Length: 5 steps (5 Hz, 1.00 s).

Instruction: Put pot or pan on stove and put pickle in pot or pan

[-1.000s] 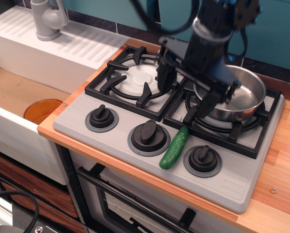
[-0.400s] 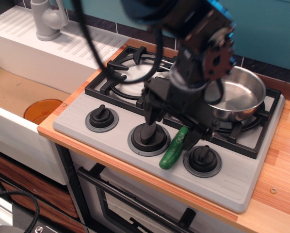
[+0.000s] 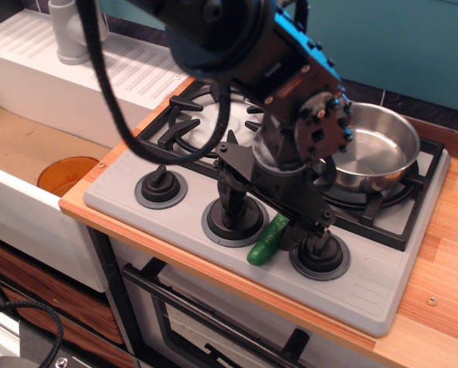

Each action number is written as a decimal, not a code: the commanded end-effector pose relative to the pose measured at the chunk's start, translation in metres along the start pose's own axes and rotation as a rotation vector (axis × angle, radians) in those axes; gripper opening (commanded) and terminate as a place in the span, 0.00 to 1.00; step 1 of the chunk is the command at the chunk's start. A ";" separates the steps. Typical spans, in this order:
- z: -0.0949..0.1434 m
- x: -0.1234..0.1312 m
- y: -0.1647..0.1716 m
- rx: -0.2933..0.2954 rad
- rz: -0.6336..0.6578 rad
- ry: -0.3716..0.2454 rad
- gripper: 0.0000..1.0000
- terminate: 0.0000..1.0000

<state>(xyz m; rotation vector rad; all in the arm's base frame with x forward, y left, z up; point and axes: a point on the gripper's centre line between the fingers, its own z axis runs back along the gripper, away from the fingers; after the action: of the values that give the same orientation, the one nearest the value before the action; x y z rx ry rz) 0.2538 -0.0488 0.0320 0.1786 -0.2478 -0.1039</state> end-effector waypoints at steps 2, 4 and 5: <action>-0.013 0.005 -0.012 -0.019 0.012 -0.057 1.00 0.00; -0.017 0.021 -0.017 -0.049 -0.037 -0.066 1.00 0.00; -0.017 0.033 -0.018 -0.068 -0.050 -0.064 1.00 0.00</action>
<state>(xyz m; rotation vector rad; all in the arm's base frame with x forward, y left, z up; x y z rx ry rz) 0.2815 -0.0648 0.0213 0.1234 -0.2915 -0.1750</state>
